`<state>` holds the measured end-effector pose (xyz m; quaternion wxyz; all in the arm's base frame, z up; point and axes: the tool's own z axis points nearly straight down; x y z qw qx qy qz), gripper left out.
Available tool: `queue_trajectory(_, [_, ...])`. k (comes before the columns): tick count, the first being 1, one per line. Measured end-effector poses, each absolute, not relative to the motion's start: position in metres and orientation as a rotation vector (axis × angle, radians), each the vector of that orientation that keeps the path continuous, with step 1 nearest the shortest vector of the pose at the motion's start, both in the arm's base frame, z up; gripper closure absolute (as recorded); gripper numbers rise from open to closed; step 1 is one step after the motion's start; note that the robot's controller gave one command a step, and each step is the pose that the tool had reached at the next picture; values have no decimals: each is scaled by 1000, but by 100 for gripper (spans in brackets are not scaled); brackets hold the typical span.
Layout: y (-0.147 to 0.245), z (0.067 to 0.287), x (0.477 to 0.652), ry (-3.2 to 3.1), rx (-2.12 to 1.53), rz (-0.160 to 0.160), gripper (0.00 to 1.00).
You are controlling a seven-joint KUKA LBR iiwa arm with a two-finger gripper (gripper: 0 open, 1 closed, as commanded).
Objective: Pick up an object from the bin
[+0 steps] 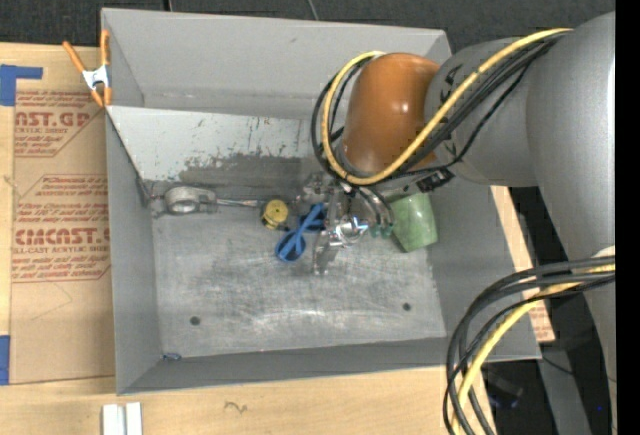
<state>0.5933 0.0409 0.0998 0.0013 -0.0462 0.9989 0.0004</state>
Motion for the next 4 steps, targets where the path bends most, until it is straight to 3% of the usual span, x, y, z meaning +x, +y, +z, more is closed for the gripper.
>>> queue_trajectory(1, [37,75,598,3113,-290,2,0])
queue_trajectory(2, [39,77,600,3121,-291,2,0])
queue_trajectory(3, [38,80,602,3117,-290,0,100])
queue_trajectory(4, [38,95,603,3124,-290,1,100])
